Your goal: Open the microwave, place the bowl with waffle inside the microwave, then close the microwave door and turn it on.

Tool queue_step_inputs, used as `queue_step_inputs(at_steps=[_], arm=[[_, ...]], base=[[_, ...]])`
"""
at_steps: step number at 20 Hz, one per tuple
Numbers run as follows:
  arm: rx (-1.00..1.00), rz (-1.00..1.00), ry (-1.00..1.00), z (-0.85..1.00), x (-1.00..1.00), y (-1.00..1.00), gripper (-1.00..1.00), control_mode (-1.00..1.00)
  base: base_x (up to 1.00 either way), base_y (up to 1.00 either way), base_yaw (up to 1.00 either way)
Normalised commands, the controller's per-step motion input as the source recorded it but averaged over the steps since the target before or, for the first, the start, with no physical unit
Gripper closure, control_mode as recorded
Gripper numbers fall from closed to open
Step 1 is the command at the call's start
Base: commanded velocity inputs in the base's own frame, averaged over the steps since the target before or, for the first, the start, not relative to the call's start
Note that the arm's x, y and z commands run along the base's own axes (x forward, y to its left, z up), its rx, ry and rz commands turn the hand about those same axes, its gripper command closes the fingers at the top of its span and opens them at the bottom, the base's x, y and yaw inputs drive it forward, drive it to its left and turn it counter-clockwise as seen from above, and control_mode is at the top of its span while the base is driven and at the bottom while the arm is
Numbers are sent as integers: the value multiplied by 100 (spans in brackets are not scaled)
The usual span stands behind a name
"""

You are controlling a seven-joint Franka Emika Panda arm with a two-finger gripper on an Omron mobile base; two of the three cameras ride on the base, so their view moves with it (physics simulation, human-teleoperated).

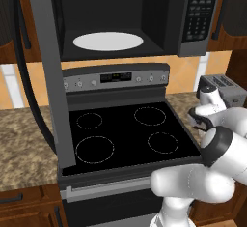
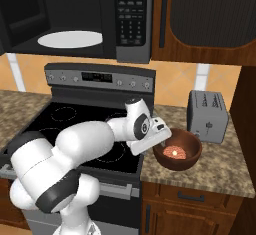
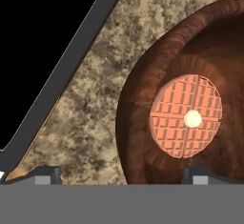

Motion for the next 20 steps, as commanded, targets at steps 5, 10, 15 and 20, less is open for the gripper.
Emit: queue_step_inputs(at_steps=[5,10,15,20], arm=[[2,0,5,-22,34,-19,-100,-100],[1,0,4,-28,11,-9,-100,-100],[2,0,5,-33,0,-4,-100,-100],[2,0,6,-32,0,-2,100,-100]], base=[[0,0,0],[0,0,0],[0,0,0],[0,0,0]])
